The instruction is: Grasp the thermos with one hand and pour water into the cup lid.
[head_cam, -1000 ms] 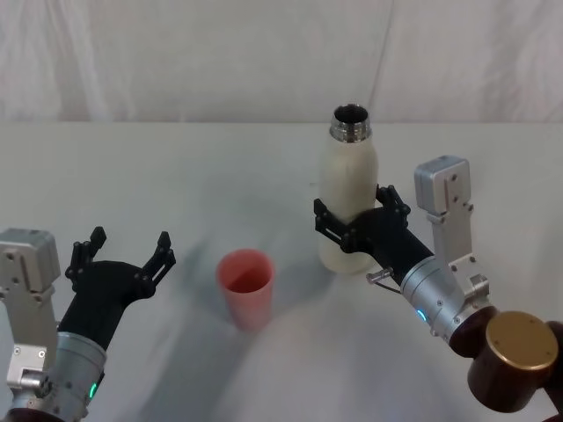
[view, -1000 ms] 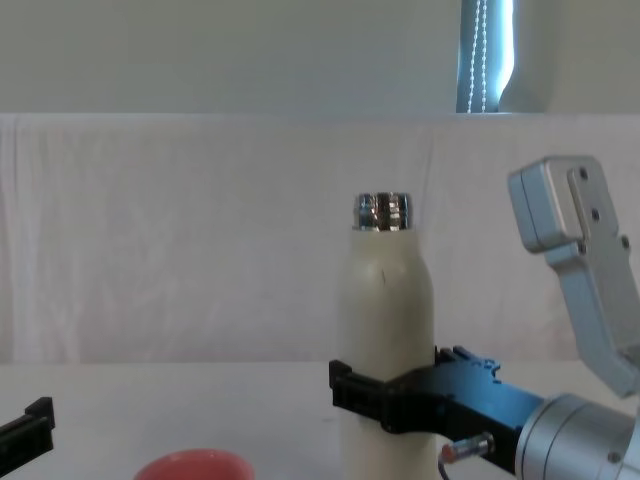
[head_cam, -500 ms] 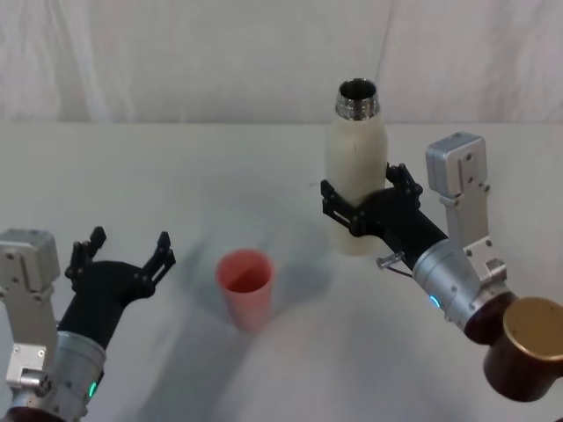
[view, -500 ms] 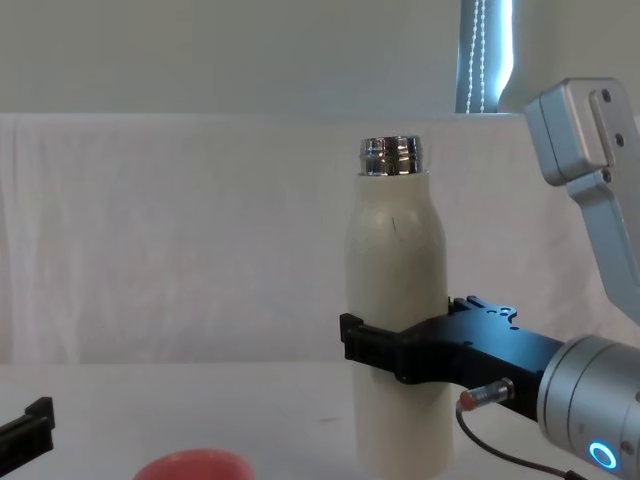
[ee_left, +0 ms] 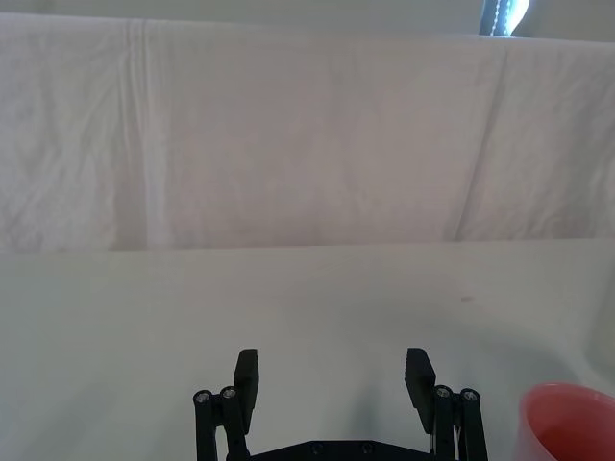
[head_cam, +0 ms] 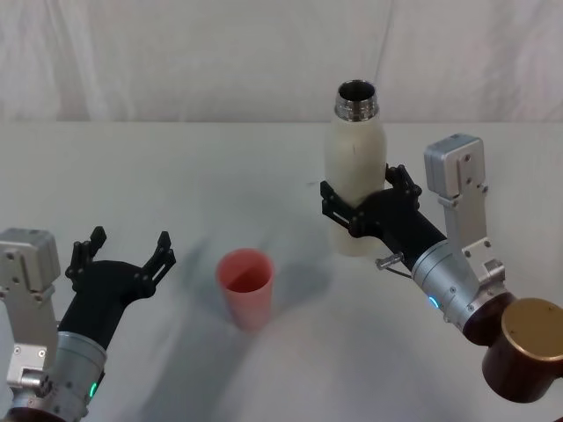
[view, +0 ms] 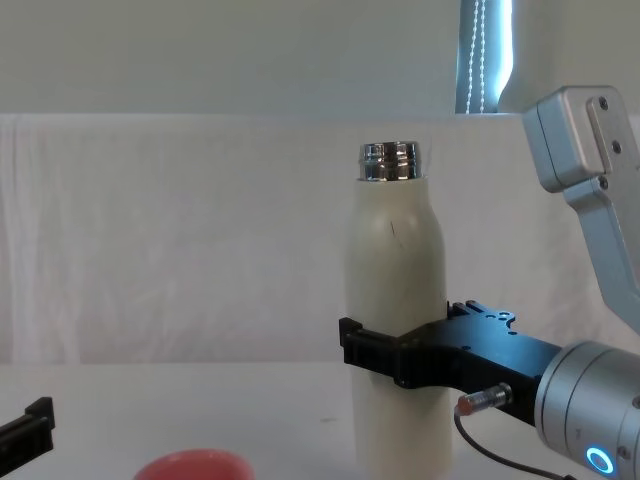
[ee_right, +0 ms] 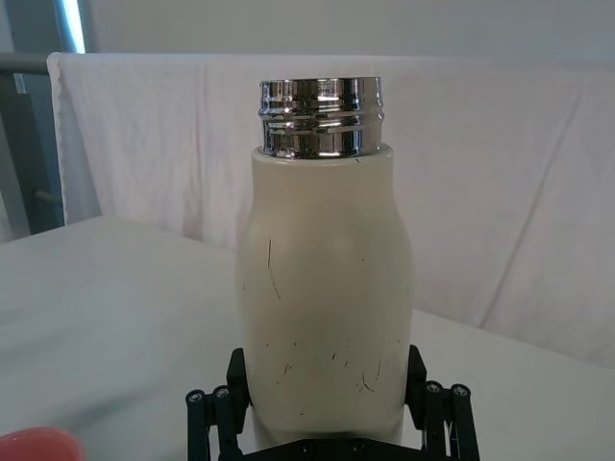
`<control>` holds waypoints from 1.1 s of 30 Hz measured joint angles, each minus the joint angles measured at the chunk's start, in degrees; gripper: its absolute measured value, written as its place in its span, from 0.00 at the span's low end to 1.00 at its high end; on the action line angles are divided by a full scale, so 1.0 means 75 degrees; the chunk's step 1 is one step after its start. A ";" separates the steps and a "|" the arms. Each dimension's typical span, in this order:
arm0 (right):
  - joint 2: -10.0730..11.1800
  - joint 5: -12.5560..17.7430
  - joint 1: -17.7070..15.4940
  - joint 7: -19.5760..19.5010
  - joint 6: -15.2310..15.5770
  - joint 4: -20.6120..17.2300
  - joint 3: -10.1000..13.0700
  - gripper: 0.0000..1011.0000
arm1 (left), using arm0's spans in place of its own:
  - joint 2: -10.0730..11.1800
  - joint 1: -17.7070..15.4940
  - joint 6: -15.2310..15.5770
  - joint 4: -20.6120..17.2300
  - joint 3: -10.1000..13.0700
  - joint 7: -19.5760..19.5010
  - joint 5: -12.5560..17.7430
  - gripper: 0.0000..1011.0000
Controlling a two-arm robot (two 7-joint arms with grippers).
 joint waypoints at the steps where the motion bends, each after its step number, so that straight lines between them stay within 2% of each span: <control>1: -0.0001 0.0000 0.0001 0.0000 -0.0002 0.0002 0.0000 0.95 | 0.0000 0.0000 0.0000 0.0000 0.0000 0.0000 0.0000 0.99; 33: -0.0012 0.0000 0.0005 -0.0002 -0.0024 0.0036 -0.0001 0.95 | 0.0000 0.0000 0.0000 0.0000 0.0000 0.0000 0.0000 0.99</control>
